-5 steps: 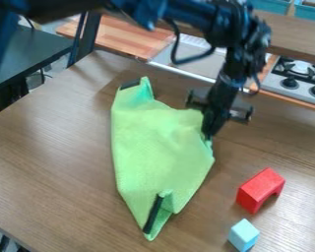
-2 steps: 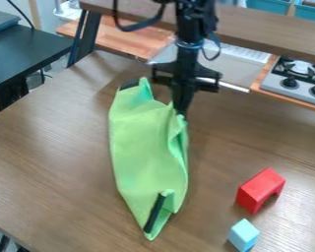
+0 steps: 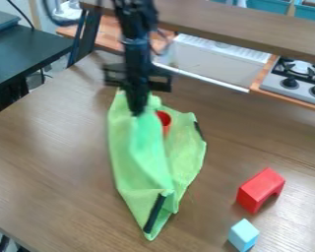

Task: Unfold the cloth from top right to bottom left

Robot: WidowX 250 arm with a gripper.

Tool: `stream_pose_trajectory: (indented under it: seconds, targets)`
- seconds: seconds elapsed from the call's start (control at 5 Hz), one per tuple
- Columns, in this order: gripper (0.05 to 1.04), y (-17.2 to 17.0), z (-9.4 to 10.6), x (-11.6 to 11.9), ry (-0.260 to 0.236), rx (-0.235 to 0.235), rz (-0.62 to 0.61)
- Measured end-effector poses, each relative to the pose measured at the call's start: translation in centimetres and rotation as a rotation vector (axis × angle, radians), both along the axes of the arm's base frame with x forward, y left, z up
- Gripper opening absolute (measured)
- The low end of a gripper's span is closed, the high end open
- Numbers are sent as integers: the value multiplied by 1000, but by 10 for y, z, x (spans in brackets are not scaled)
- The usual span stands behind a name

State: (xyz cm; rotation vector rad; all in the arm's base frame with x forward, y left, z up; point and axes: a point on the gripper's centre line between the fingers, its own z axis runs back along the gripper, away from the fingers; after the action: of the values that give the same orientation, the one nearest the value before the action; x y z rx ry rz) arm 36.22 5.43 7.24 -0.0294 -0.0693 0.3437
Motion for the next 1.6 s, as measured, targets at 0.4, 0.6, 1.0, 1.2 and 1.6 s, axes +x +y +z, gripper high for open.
stream_pose_trajectory:
  seconds: [0.4,0.6,1.0,1.2,1.6]
  targets:
    - [55,38,-4,-29,40,-71,-27]
    - [55,46,-4,-38,73,-84,-49]
    - [55,70,4,-48,107,-141,-40]
    - [55,77,-3,-51,134,-153,15]
    - [55,88,-12,-58,108,-218,275]
